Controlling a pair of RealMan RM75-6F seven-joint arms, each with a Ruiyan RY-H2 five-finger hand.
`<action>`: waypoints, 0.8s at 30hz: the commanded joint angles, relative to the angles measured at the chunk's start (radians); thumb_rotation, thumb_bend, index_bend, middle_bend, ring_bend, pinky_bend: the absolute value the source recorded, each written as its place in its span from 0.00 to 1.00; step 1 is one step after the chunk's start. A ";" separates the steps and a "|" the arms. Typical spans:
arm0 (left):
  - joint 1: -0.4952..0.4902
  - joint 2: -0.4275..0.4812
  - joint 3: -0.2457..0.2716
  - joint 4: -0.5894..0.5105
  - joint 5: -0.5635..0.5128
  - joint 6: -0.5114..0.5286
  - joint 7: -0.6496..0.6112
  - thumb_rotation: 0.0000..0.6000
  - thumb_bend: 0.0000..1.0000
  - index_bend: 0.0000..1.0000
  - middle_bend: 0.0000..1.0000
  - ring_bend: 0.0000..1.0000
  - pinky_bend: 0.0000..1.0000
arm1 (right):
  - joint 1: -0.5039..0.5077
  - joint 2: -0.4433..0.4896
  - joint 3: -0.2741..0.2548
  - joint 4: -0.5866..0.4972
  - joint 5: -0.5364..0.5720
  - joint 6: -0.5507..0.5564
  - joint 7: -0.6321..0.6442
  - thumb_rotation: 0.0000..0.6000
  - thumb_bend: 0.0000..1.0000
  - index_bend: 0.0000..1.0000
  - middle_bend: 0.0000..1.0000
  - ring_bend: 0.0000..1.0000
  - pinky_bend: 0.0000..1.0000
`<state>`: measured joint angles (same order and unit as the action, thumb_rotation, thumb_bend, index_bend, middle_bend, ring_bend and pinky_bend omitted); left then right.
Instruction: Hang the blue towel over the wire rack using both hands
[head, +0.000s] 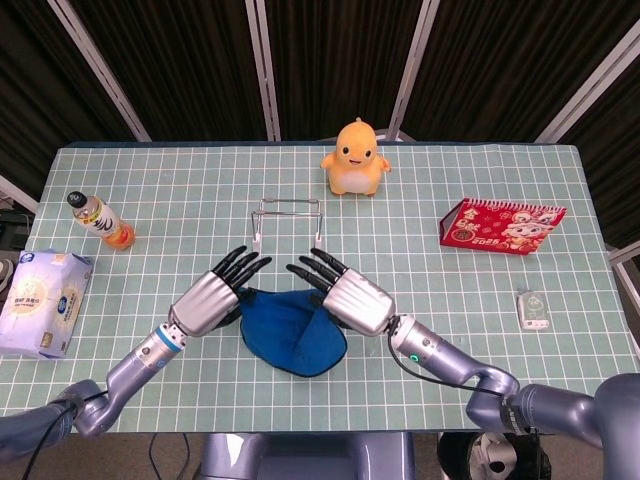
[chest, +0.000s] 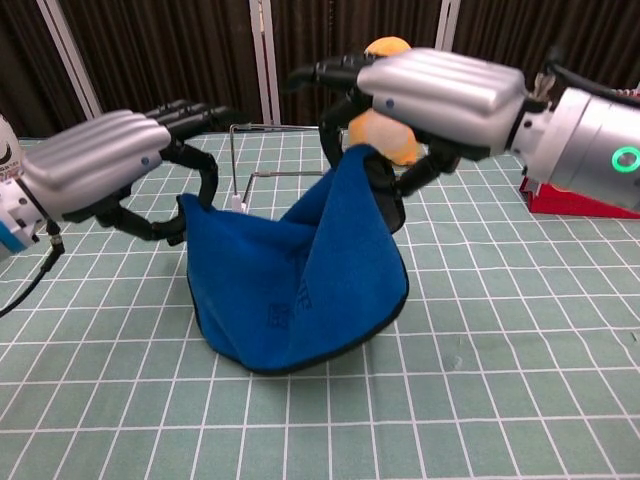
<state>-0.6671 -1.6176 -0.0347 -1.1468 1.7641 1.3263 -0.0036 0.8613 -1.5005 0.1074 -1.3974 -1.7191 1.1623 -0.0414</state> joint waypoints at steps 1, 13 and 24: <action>-0.023 0.036 -0.083 -0.072 -0.043 0.035 0.050 1.00 0.49 0.86 0.00 0.00 0.00 | 0.026 0.045 0.085 -0.053 0.079 -0.019 -0.009 1.00 0.55 0.62 0.05 0.00 0.02; -0.118 0.145 -0.288 -0.233 -0.210 -0.050 0.176 1.00 0.49 0.86 0.00 0.00 0.00 | 0.116 0.109 0.271 -0.046 0.305 -0.135 -0.084 1.00 0.55 0.62 0.06 0.00 0.03; -0.218 0.093 -0.366 -0.087 -0.334 -0.145 0.215 1.00 0.49 0.86 0.00 0.00 0.00 | 0.189 0.034 0.313 0.159 0.444 -0.236 -0.040 1.00 0.55 0.63 0.06 0.00 0.03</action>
<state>-0.8641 -1.5082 -0.3879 -1.2672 1.4510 1.2012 0.2126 1.0321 -1.4448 0.4142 -1.2825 -1.2984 0.9511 -0.1004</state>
